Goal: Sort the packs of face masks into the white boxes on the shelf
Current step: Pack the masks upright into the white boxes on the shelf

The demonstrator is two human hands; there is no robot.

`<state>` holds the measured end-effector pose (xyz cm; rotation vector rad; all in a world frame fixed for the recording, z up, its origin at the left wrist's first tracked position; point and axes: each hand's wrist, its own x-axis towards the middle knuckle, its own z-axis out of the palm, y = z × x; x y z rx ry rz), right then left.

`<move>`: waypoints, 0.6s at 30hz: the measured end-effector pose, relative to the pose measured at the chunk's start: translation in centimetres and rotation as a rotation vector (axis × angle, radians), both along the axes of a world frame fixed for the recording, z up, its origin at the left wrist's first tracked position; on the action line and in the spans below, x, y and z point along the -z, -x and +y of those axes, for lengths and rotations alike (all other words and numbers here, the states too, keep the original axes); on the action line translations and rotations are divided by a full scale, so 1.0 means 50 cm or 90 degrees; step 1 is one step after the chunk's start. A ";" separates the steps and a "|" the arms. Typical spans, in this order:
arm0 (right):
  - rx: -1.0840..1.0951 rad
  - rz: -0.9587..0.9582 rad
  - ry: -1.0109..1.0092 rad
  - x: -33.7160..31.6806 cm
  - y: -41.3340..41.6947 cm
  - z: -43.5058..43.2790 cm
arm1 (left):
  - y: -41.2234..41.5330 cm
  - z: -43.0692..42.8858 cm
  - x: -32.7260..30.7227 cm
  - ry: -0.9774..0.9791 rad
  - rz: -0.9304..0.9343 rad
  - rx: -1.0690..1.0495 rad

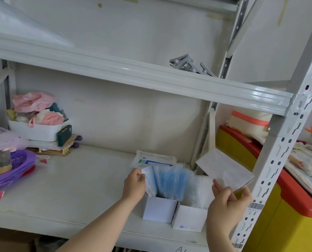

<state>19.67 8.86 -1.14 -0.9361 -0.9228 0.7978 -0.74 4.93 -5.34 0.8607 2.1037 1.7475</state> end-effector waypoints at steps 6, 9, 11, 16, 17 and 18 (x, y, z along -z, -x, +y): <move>-0.019 -0.246 0.049 0.053 -0.008 0.017 | -0.003 0.002 -0.002 0.001 0.002 0.006; 0.022 -0.464 0.020 0.062 -0.006 0.012 | -0.001 0.001 -0.001 0.004 0.002 0.015; 0.065 -0.557 -0.001 0.063 -0.005 0.009 | 0.003 0.002 0.000 -0.004 -0.003 0.024; 0.090 -0.720 -0.100 0.091 -0.012 0.027 | 0.001 -0.001 -0.002 -0.008 -0.002 0.028; 0.082 -0.746 -0.060 0.092 -0.012 0.029 | 0.000 -0.001 -0.003 -0.006 0.000 0.028; 0.075 -0.734 -0.029 0.088 -0.011 0.029 | -0.001 -0.002 -0.004 -0.001 0.002 0.027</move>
